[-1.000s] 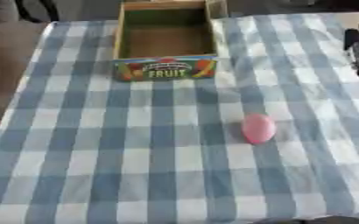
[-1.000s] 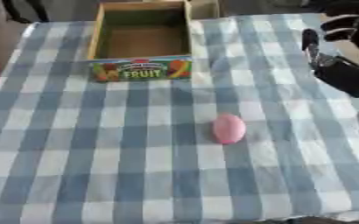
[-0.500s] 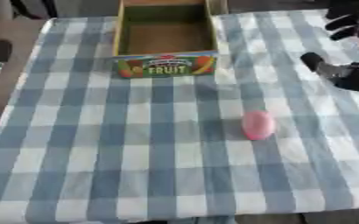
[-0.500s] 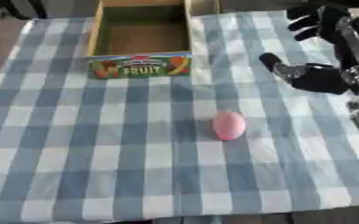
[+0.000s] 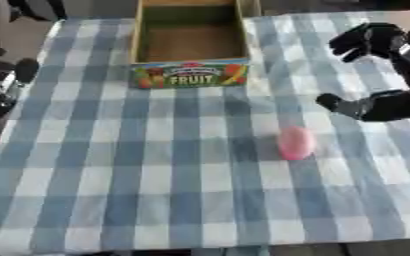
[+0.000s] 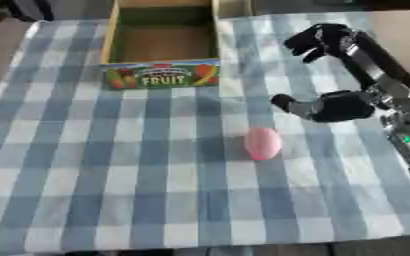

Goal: Pick up objects on the table and place them in the box.

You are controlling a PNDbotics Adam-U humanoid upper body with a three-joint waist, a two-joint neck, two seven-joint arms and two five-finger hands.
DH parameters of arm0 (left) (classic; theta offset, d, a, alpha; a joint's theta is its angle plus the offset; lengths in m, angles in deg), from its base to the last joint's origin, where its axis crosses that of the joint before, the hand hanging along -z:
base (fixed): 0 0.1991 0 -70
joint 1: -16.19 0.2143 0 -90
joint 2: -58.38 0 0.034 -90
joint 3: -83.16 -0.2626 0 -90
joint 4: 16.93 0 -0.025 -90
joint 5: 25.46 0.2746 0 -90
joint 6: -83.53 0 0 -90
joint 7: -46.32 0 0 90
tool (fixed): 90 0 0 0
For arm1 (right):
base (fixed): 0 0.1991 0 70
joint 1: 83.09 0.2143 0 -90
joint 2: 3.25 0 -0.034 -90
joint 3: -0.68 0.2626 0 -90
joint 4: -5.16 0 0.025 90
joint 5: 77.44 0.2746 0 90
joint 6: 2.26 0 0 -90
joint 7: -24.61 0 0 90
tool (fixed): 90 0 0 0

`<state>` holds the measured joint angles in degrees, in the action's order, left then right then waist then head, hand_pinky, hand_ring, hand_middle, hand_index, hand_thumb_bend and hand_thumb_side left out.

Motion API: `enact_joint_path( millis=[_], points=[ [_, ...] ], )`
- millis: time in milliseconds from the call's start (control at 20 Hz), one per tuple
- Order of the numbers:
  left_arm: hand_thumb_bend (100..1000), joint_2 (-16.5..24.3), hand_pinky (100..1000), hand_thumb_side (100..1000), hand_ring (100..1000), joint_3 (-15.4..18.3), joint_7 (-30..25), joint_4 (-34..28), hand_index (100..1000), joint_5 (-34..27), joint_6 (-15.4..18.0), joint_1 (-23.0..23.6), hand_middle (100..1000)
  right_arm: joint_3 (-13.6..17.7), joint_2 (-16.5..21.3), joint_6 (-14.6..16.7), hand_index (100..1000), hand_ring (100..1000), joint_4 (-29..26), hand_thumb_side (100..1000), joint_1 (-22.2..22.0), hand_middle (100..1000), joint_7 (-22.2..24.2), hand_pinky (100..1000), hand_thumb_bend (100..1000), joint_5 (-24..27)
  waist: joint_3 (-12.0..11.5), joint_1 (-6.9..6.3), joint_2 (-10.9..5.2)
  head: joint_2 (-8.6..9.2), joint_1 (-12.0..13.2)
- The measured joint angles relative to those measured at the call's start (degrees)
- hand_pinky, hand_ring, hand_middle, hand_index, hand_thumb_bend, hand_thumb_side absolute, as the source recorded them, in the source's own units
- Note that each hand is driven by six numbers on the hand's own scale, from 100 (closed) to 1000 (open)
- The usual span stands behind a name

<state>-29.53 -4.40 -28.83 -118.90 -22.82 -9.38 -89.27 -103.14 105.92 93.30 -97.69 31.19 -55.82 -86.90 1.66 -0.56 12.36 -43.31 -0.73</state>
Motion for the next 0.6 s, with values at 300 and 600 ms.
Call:
enact_joint_path(
  millis=[300,600],
  points=[
    [907,0.0,595,503,582,-0.54,-0.99,0.03,707,-0.09,0.01,-0.15,594,-2.19,0.0,0.43,769,741,2.04,150,0.39,694,4.41,683,514,-0.61,-0.1,0.0,0.0,-0.01,0.0],
    [902,0.0,591,496,580,-0.65,-1.22,0.27,707,-0.36,-0.18,-0.17,593,-3.99,-0.04,0.85,768,742,4.02,143,0.39,693,7.02,684,514,-1.09,-0.25,0.0,0.01,-0.01,-0.13]
  ],
)
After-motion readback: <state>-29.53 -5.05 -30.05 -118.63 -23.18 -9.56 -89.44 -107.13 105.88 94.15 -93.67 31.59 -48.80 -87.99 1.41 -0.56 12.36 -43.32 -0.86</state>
